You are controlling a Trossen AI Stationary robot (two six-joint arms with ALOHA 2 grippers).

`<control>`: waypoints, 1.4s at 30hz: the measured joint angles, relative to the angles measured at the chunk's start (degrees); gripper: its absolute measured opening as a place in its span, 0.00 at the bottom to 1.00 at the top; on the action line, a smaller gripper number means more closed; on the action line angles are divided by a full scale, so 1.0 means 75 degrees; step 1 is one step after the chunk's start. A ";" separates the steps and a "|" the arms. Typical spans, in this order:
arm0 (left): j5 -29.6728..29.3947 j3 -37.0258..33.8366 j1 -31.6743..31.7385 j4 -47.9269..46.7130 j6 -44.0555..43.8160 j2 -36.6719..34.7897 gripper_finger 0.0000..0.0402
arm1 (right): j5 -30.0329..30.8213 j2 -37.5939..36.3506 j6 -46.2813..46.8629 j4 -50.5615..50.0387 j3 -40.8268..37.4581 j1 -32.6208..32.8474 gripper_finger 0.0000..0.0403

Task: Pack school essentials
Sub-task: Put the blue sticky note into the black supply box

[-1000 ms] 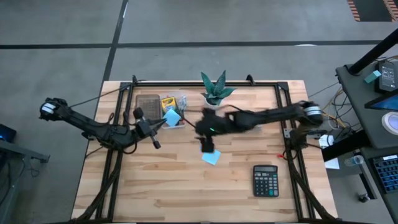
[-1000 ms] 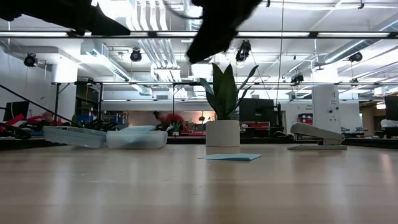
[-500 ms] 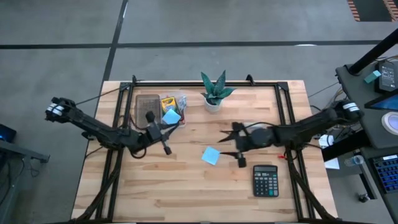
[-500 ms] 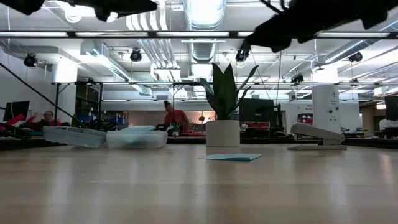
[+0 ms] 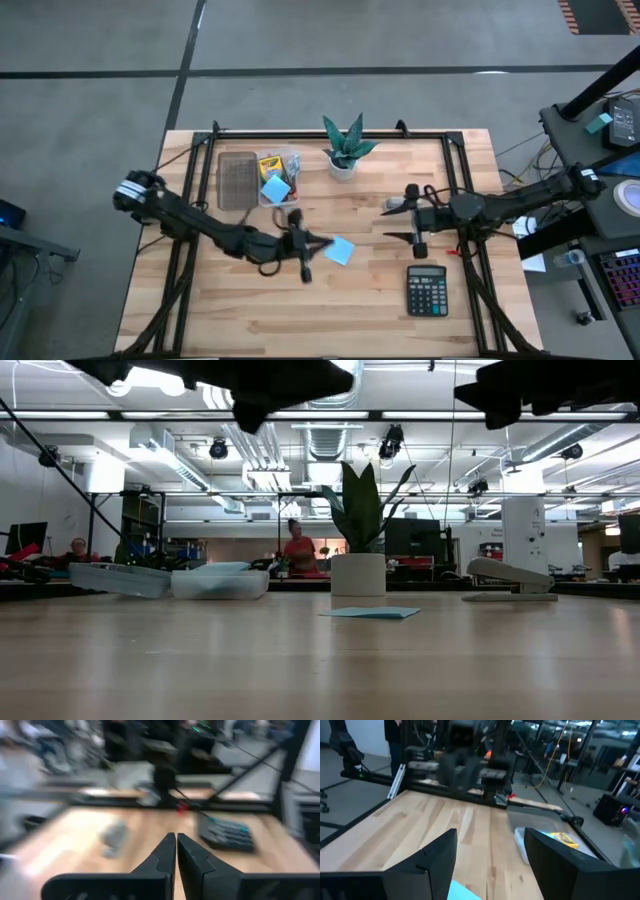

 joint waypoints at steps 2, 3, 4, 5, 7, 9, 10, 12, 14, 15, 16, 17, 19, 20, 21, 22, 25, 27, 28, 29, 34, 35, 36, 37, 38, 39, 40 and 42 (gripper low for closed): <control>0.0474 0.0370 0.0000 -0.0482 -0.0482 0.0362 0.00 | 0.0000 -0.0413 -0.0065 -0.0180 -0.0135 0.0000 0.54; 0.0633 0.0579 0.0012 -0.0873 -0.0771 0.0517 0.00 | 0.0000 -0.0615 -0.0081 -0.0346 -0.0190 -0.0003 0.54; 0.0753 0.0808 0.0034 -0.1343 -0.1070 0.0660 0.00 | 0.0000 -0.0798 -0.0084 -0.0474 -0.0239 -0.0003 0.54; 0.0831 0.1052 0.0053 -0.1908 -0.1365 0.0781 0.00 | 0.0000 -0.0979 -0.0091 -0.0542 -0.0287 -0.0003 0.54; 0.1023 0.1561 0.0105 -0.3028 -0.1805 0.1031 0.00 | -0.0001 -0.1318 -0.0157 -0.0566 -0.0416 -0.0003 0.54; 0.1306 0.2074 0.0146 -0.4032 -0.2012 0.1299 0.00 | -0.0003 -0.1608 -0.0258 -0.0560 -0.0559 0.0000 0.54; 0.1436 0.2284 0.0166 -0.4419 -0.2080 0.1414 0.00 | -0.0003 -0.1718 -0.0276 -0.0559 -0.0626 -0.0001 0.54; 0.1750 0.2686 0.0199 -0.4949 -0.2191 0.1658 0.00 | -0.0003 -0.1890 -0.0318 -0.0555 -0.0752 -0.0003 0.54; 0.2162 0.2994 0.0229 -0.5410 -0.2191 0.1850 0.00 | -0.0003 -0.2037 -0.0357 -0.0511 -0.0852 -0.0003 0.54; 0.2362 0.3121 0.0254 -0.5629 -0.2188 0.1948 0.01 | -0.0003 -0.2101 -0.0372 -0.0479 -0.0882 -0.0003 0.54; 0.2524 0.3241 0.0285 -0.5824 -0.2189 0.2031 0.02 | -0.0003 -0.2163 -0.0383 -0.0464 -0.0899 -0.0003 0.54; 0.2612 0.3348 0.0308 -0.6043 -0.2188 0.2128 0.03 | -0.0003 -0.2217 -0.0390 -0.0455 -0.0916 -0.0003 0.54; 0.2643 0.3479 0.0371 -0.6322 -0.2142 0.2282 0.08 | -0.0006 -0.2295 -0.0395 -0.0452 -0.0923 -0.0003 0.54; 0.2643 0.3488 0.0407 -0.6315 -0.2077 0.2350 0.12 | -0.0007 -0.2326 -0.0409 -0.0447 -0.0923 -0.0003 0.54; 0.2643 0.3488 0.0451 -0.6248 -0.2009 0.2417 0.15 | -0.0006 -0.2336 -0.0433 -0.0455 -0.0923 -0.0003 0.54; 0.2643 0.3488 0.0496 -0.6136 -0.1987 0.2501 0.19 | -0.0006 -0.2339 -0.0447 -0.0452 -0.0923 -0.0003 0.54; 0.2643 0.3482 0.0630 -0.6033 -0.1978 0.2759 0.31 | -0.0006 -0.2331 -0.0465 -0.0464 -0.0923 -0.0003 0.54; 0.2640 0.3482 0.0705 -0.6053 -0.1978 0.2955 0.38 | -0.0006 -0.2325 -0.0466 -0.0464 -0.0923 -0.0003 0.54; 0.2631 0.3485 0.0731 -0.6054 -0.1978 0.3054 0.42 | -0.0005 -0.2325 -0.0463 -0.0466 -0.0923 -0.0003 0.54; 0.2631 0.3503 0.0753 -0.6038 -0.1978 0.3139 0.45 | -0.0003 -0.2325 -0.0463 -0.0461 -0.0923 -0.0003 0.54; 0.2608 0.3489 0.0799 -0.5679 -0.1721 0.3375 0.55 | 0.0184 -0.2320 -0.0463 -0.0466 -0.0923 -0.0003 0.54; 0.2608 0.3485 0.0800 -0.5610 -0.1638 0.3414 0.57 | 0.0206 -0.2317 -0.0463 -0.0468 -0.0923 -0.0003 0.54; 0.2608 0.3485 0.0801 -0.5559 -0.1543 0.3457 0.58 | 0.0213 -0.2322 -0.0463 -0.0474 -0.0923 -0.0006 0.54; 0.2608 0.3483 0.0801 -0.5564 -0.1475 0.3487 0.58 | 0.0211 -0.2321 -0.0463 -0.0472 -0.0923 -0.0006 0.54; 0.2608 0.3476 0.0801 -0.5576 -0.1392 0.3504 0.58 | 0.0213 -0.2319 -0.0460 -0.0470 -0.0923 -0.0006 0.54; 0.2608 0.3474 0.0801 -0.5567 -0.1370 0.3544 0.58 | 0.0213 -0.2322 -0.0460 -0.0476 -0.0923 -0.0006 0.54; 0.2604 0.3476 0.0811 -0.5528 -0.1357 0.3593 0.59 | 0.0213 -0.2322 -0.0460 -0.0473 -0.0923 -0.0006 0.54; 0.2587 0.3465 0.0833 -0.5552 -0.1365 0.3648 0.59 | 0.0219 -0.2322 -0.0460 -0.0476 -0.0923 -0.0006 0.54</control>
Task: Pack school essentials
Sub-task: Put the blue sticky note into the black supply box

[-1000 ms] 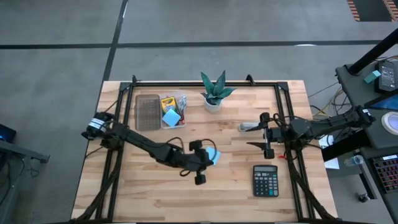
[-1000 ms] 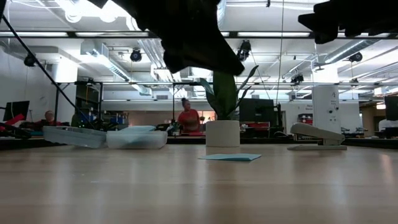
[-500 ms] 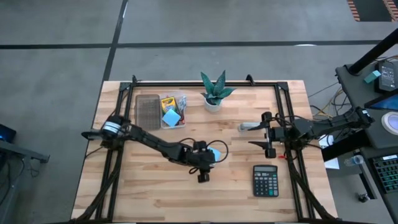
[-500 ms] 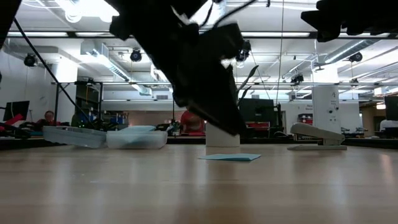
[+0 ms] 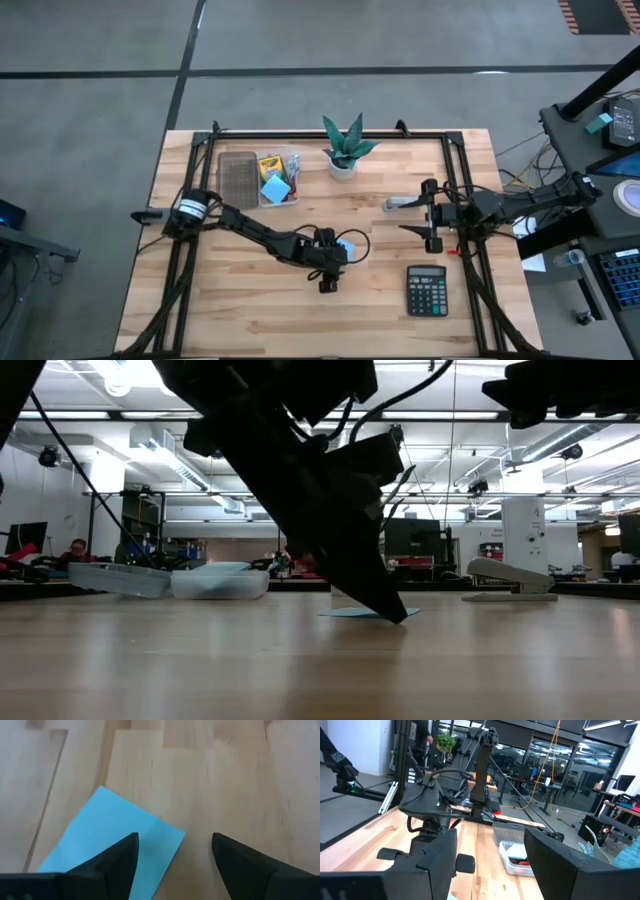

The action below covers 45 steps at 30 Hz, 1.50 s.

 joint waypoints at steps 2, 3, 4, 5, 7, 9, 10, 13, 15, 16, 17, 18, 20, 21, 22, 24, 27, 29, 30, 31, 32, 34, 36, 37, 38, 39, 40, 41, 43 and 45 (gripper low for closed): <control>-0.0034 -0.0019 0.0032 0.0138 -0.0004 0.0038 0.59 | 0.0015 0.0000 0.0000 0.0003 0.0000 0.0000 0.54; -0.0057 -0.0021 0.0053 0.0181 -0.0003 0.0052 0.59 | 0.0017 0.0000 0.0000 0.0003 0.0000 0.0000 0.54; -0.0063 -0.0030 0.0070 0.0185 -0.0012 0.0065 0.59 | 0.0015 0.0002 0.0000 0.0003 0.0000 0.0000 0.54; -0.0113 -0.0030 0.0088 0.0181 -0.0008 0.0073 0.59 | 0.0015 0.0003 0.0000 0.0003 0.0000 0.0000 0.54; -0.0149 -0.0042 0.0115 0.0188 -0.0009 0.0083 0.59 | 0.0015 0.0003 0.0000 0.0000 0.0000 0.0000 0.54; -0.0152 -0.0090 0.0146 0.0224 -0.0013 0.0083 0.59 | 0.0015 0.0003 0.0003 0.0003 0.0000 0.0000 0.54; -0.0155 -0.0126 0.0155 0.0251 -0.0015 0.0083 0.59 | 0.0018 0.0003 0.0000 0.0001 0.0000 0.0000 0.54; -0.0177 -0.0195 0.0178 0.0271 -0.0043 0.0080 0.58 | 0.0023 0.0003 0.0000 -0.0002 0.0000 0.0000 0.54; -0.0184 -0.0247 0.0189 0.0264 -0.0057 0.0074 0.55 | 0.0023 0.0003 0.0000 0.0000 0.0000 0.0000 0.54; -0.0187 -0.0263 0.0195 0.0265 -0.0077 0.0070 0.53 | 0.0023 0.0003 0.0000 0.0000 0.0000 0.0000 0.54; -0.0188 -0.0283 0.0201 0.0264 -0.0141 0.0068 0.51 | 0.0023 0.0003 0.0000 0.0000 0.0000 0.0000 0.54; -0.0189 -0.0290 0.0210 0.0254 -0.0207 0.0068 0.48 | 0.0026 0.0003 0.0000 0.0000 0.0000 0.0000 0.54; -0.0193 -0.0298 0.0219 0.0239 -0.0217 0.0065 0.42 | 0.0028 0.0003 0.0000 0.0000 0.0000 0.0000 0.54; -0.0206 -0.0298 0.0219 0.0226 -0.0217 0.0066 0.39 | 0.0028 0.0003 0.0000 0.0003 0.0000 0.0000 0.54; -0.0212 -0.0301 0.0219 0.0212 -0.0214 0.0065 0.35 | 0.0030 0.0003 0.0000 0.0000 0.0000 0.0000 0.54; -0.0223 -0.0304 0.0223 0.0188 -0.0214 0.0065 0.27 | 0.0035 0.0003 -0.0001 0.0003 0.0000 0.0000 0.54; -0.0243 -0.0307 0.0236 0.0174 -0.0208 0.0066 0.14 | 0.0038 0.0003 0.0000 0.0002 0.0000 0.0000 0.54; -0.0245 -0.0312 0.0242 0.0175 -0.0205 0.0068 0.05 | 0.0038 0.0003 -0.0003 0.0003 0.0000 0.0000 0.54; -0.0245 -0.0312 0.0248 0.0172 -0.0205 0.0068 0.03 | 0.0038 0.0003 0.0000 0.0002 0.0000 0.0000 0.54; -0.0245 -0.0312 0.0248 0.0178 -0.0205 0.0068 0.02 | 0.0038 0.0003 -0.0001 0.0002 -0.0001 0.0000 0.54; -0.0247 -0.0312 0.0248 0.0186 -0.0202 0.0068 0.01 | 0.0038 0.0003 -0.0002 0.0003 -0.0003 0.0000 0.54; -0.0251 -0.0321 0.0248 0.0236 -0.0190 0.0068 0.00 | 0.0038 0.0003 -0.0002 0.0003 -0.0003 0.0000 0.54; -0.0249 -0.0321 0.0248 0.0255 -0.0139 0.0039 0.00 | 0.0038 0.0003 -0.0003 0.0003 -0.0003 0.0000 0.54; -0.0240 -0.0321 0.0248 0.0252 -0.0121 0.0009 0.00 | 0.0041 0.0003 -0.0003 0.0003 -0.0003 0.0000 0.54; -0.0229 -0.0321 0.0248 0.0248 -0.0077 -0.0022 0.00 | 0.0043 0.0003 -0.0003 0.0001 -0.0003 0.0000 0.54; -0.0226 -0.0332 0.0245 0.0205 -0.0033 -0.0104 0.00 | 0.0044 0.0003 -0.0002 0.0003 -0.0003 0.0000 0.54; -0.0225 -0.0343 0.0245 0.0070 0.0025 -0.0205 0.00 | 0.0047 0.0003 -0.0003 0.0000 -0.0004 0.0000 0.54; -0.0237 -0.0365 0.0245 -0.0076 0.0052 -0.0292 0.00 | 0.0048 0.0005 -0.0003 0.0000 -0.0006 0.0000 0.54; -0.0283 -0.0362 0.0245 -0.0312 0.0066 -0.0545 0.00 | 0.0126 0.0003 -0.0003 0.0000 -0.0006 0.0000 0.54; -0.0535 -0.0360 0.0274 -0.0739 0.0069 -0.0885 0.00 | 0.0174 0.0009 -0.0003 -0.0006 -0.0009 0.0000 0.54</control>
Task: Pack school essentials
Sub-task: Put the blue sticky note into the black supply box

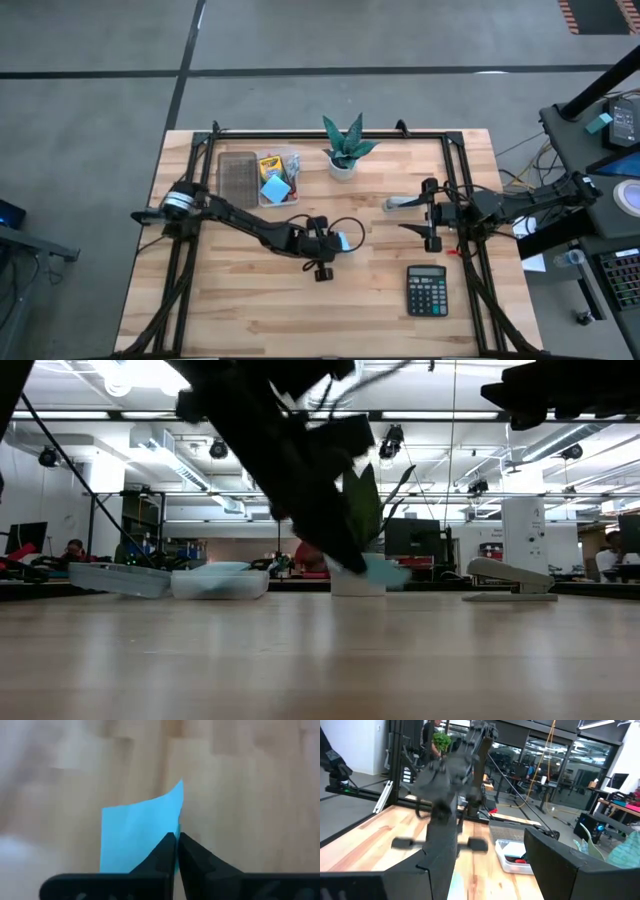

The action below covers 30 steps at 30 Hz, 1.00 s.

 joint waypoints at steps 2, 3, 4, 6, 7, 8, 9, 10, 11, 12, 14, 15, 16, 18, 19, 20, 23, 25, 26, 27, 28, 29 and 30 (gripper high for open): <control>-0.0465 0.0021 0.0024 -0.0480 0.0000 -0.0308 0.00 | 0.0009 -0.0001 0.0000 -0.0018 -0.0002 0.0001 0.54; -0.0741 0.0016 0.0039 -0.0865 0.0003 -0.0480 0.00 | 0.0010 0.0005 0.0003 -0.0010 -0.0003 0.0003 0.54; -0.1019 0.0010 0.0078 -0.1221 -0.0001 -0.0611 0.00 | 0.0007 0.0005 0.0000 -0.0018 -0.0003 0.0001 0.54; -0.1528 0.0010 0.0178 -0.1790 -0.0065 -0.0901 0.00 | 0.0009 0.0002 0.0000 -0.0010 -0.0003 0.0001 0.54; -0.1735 0.0007 0.0252 -0.2185 -0.0116 -0.1046 0.00 | 0.0007 0.0002 0.0000 -0.0014 -0.0003 0.0000 0.54; -0.1901 0.0007 0.0349 -0.2429 -0.0249 -0.1181 0.00 | 0.0010 0.0002 0.0000 0.0003 -0.0003 0.0000 0.54; -0.2065 0.0014 0.0473 -0.2643 -0.0470 -0.1304 0.00 | 0.0010 -0.0003 0.0000 0.0003 -0.0003 0.0000 0.54; -0.2156 0.0018 0.0628 -0.2928 -0.0739 -0.1428 0.00 | 0.0007 -0.0006 0.0000 0.0000 -0.0003 0.0001 0.54; -0.2221 0.0012 0.0806 -0.3276 -0.1032 -0.1546 0.00 | 0.0009 -0.0001 0.0001 0.0007 -0.0003 0.0000 0.54; -0.2261 0.0003 0.0999 -0.3510 -0.1276 -0.1640 0.00 | 0.0010 -0.0001 0.0000 0.0001 -0.0003 0.0001 0.54; -0.2283 0.0000 0.1385 -0.3780 -0.1604 -0.1789 0.00 | 0.0008 -0.0003 0.0000 0.0003 -0.0003 0.0001 0.54; -0.2280 -0.0011 0.1580 -0.3927 -0.1665 -0.1846 0.00 | 0.0010 -0.0003 0.0000 0.0003 -0.0003 0.0001 0.54; -0.2274 -0.0019 0.1768 -0.3990 -0.1681 -0.1875 0.00 | 0.0010 -0.0005 0.0000 0.0005 -0.0003 0.0000 0.54; -0.2198 -0.0019 0.2169 -0.4045 -0.1649 -0.1879 0.00 | 0.0010 -0.0006 0.0000 0.0006 -0.0003 0.0000 0.54; -0.2040 -0.0019 0.2370 -0.4140 -0.1582 -0.1876 0.00 | 0.0010 -0.0006 0.0000 0.0006 -0.0003 0.0003 0.54; -0.1852 -0.0019 0.2586 -0.4212 -0.1470 -0.1876 0.00 | 0.0010 -0.0006 0.0000 0.0006 -0.0003 0.0000 0.54; -0.1312 -0.0045 0.3150 -0.4229 -0.1155 -0.1876 0.00 | 0.0010 -0.0009 0.0000 0.0006 -0.0003 0.0000 0.54; -0.1183 -0.0049 0.3403 -0.4235 -0.0961 -0.1876 0.00 | 0.0010 -0.0009 0.0000 0.0007 -0.0003 0.0000 0.54; -0.1141 -0.0046 0.3498 -0.4230 -0.0816 -0.1883 0.00 | 0.0010 -0.0009 -0.0003 0.0006 -0.0003 0.0000 0.54; -0.1132 -0.0043 0.3597 -0.4235 -0.0541 -0.1894 0.00 | 0.0010 -0.0009 -0.0038 0.0006 -0.0003 0.0000 0.54; -0.1125 -0.0040 0.3670 -0.4233 -0.0061 -0.1897 0.00 | 0.0010 -0.0008 -0.0050 0.0006 -0.0003 0.0002 0.54; -0.1127 -0.0040 0.3722 -0.4242 0.0645 -0.1907 0.00 | 0.0007 -0.0006 -0.0061 0.0006 -0.0003 0.0003 0.54; -0.1152 -0.0040 0.3761 -0.4305 0.1476 -0.1926 0.00 | 0.0010 -0.0006 -0.0069 0.0006 -0.0003 0.0000 0.54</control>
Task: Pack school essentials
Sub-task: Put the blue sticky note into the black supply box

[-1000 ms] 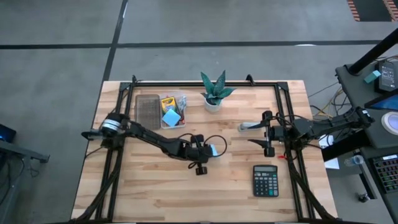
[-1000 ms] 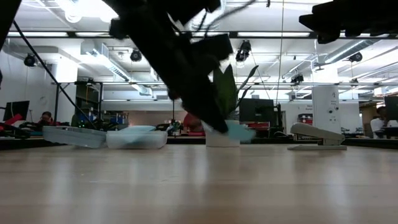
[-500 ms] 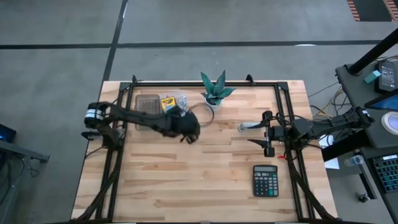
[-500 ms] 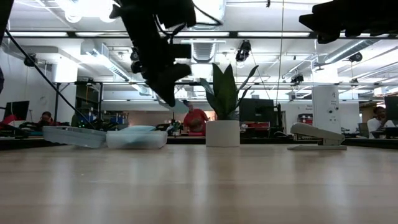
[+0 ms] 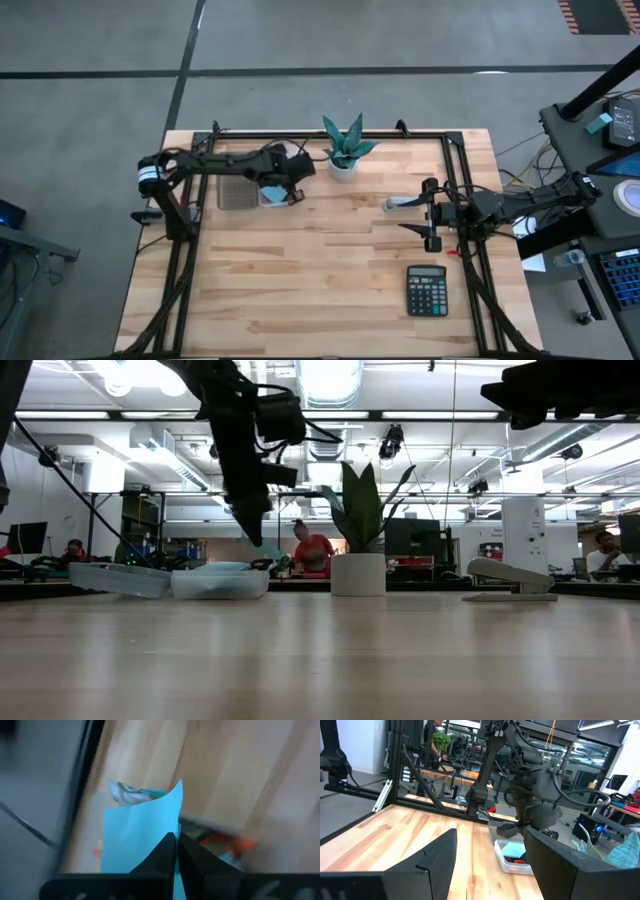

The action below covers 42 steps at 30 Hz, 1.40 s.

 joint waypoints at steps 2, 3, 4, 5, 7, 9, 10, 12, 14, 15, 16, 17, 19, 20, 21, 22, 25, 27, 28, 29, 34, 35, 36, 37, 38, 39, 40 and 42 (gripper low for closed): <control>-0.0182 0.0004 0.0028 -0.0232 0.1978 -0.0031 0.00 | 0.0000 0.0000 -0.0029 0.0000 0.0000 0.0000 0.54; -0.0328 0.0006 0.0025 -0.0360 0.2980 -0.0039 0.00 | -0.0002 0.0000 -0.0033 0.0000 0.0000 0.0000 0.54; -0.0543 0.0006 0.0025 -0.0535 0.3856 -0.0048 0.00 | -0.0001 0.0000 -0.0046 0.0000 0.0000 0.0000 0.54; -0.0763 0.0006 0.0042 -0.0704 0.4548 -0.0053 0.00 | -0.0002 0.0000 -0.0048 0.0000 0.0000 0.0002 0.54; -0.1012 0.0006 0.0130 -0.0769 0.5361 -0.0070 0.00 | 0.0000 0.0000 -0.0054 0.0000 0.0000 0.0002 0.54; -0.0782 0.0009 0.0302 -0.0788 0.5638 -0.0120 0.00 | 0.0000 0.0000 -0.0062 0.0000 0.0000 0.0003 0.54; -0.0505 0.0009 0.0403 -0.0778 0.5669 -0.0132 0.00 | 0.0000 0.0000 -0.0081 0.0003 0.0000 0.0000 0.54; 0.0145 0.0005 0.0596 -0.0763 0.5633 -0.0116 0.00 | 0.0000 0.0000 -0.0134 0.0000 0.0000 0.0001 0.54; 0.0543 -0.0006 0.0714 -0.0564 0.5383 -0.0058 0.00 | 0.0003 0.0000 -0.0147 0.0000 -0.0001 0.0001 0.54; 0.0587 -0.0006 0.0739 -0.0432 0.5216 -0.0033 0.00 | 0.0003 0.0000 -0.0149 0.0001 0.0000 0.0001 0.54; 0.0608 -0.0006 0.0763 -0.0383 0.5084 -0.0021 0.00 | 0.0006 0.0000 -0.0149 0.0000 0.0000 0.0000 0.54; 0.0611 -0.0006 0.0768 -0.0394 0.5058 -0.0016 0.00 | 0.0006 0.0000 -0.0149 0.0000 -0.0003 0.0000 0.54; 0.0611 -0.0007 0.0768 -0.0395 0.5058 -0.0015 0.00 | 0.0009 0.0000 -0.0147 0.0000 -0.0003 0.0003 0.54; 0.0611 -0.0009 0.0768 -0.0401 0.5058 -0.0015 0.00 | 0.0010 0.0000 -0.0146 0.0000 -0.0003 0.0000 0.54; 0.0611 -0.0012 0.0768 -0.0419 0.5058 -0.0015 0.00 | 0.0021 0.0000 -0.0146 0.0000 -0.0003 0.0000 0.54; 0.0610 -0.0019 0.0768 -0.0450 0.5058 -0.0015 0.00 | 0.0054 0.0000 -0.0146 0.0000 -0.0003 0.0001 0.54; 0.0604 -0.0077 0.0768 -0.0442 0.5096 -0.0012 0.00 | 0.0169 0.0003 -0.0140 -0.0007 -0.0003 0.0001 0.54; 0.0580 -0.0164 0.0768 -0.0450 0.5253 -0.0012 0.00 | 0.0189 0.0014 -0.0140 -0.0037 -0.0003 0.0000 0.54; 0.0580 -0.0215 0.0768 -0.0441 0.5280 -0.0012 0.01 | 0.0187 0.0015 -0.0137 -0.0051 -0.0003 0.0002 0.54; 0.0576 -0.0268 0.0768 -0.0440 0.5292 -0.0009 0.02 | 0.0187 0.0015 -0.0137 -0.0052 -0.0003 0.0001 0.54; 0.0283 -0.0460 0.0765 -0.0440 0.5294 -0.0009 0.14 | 0.0187 0.0015 -0.0151 -0.0052 -0.0003 0.0000 0.54; 0.0249 -0.0460 0.0759 -0.0431 0.5294 -0.0009 0.17 | 0.0187 0.0015 -0.0160 -0.0052 -0.0003 0.0002 0.54; 0.0236 -0.0460 0.0749 -0.0410 0.5294 -0.0009 0.20 | 0.0187 0.0015 -0.0167 -0.0052 -0.0003 0.0002 0.54; 0.0229 -0.0460 0.0747 -0.0387 0.5289 -0.0009 0.22 | 0.0188 0.0015 -0.0167 -0.0052 -0.0003 0.0000 0.54; 0.0223 -0.0459 0.0734 -0.0382 0.5259 -0.0009 0.25 | 0.0187 0.0015 -0.0171 -0.0053 -0.0003 0.0001 0.54; 0.0206 -0.0451 0.0719 -0.0373 0.5248 -0.0009 0.27 | 0.0189 0.0015 -0.0175 -0.0053 -0.0003 0.0001 0.54; 0.0207 -0.0442 0.0702 -0.0359 0.5245 -0.0014 0.29 | 0.0189 0.0015 -0.0175 -0.0052 -0.0003 0.0003 0.54; 0.0206 -0.0420 0.0665 -0.0356 0.5243 -0.0036 0.33 | 0.0189 0.0015 -0.0178 -0.0053 -0.0003 0.0002 0.54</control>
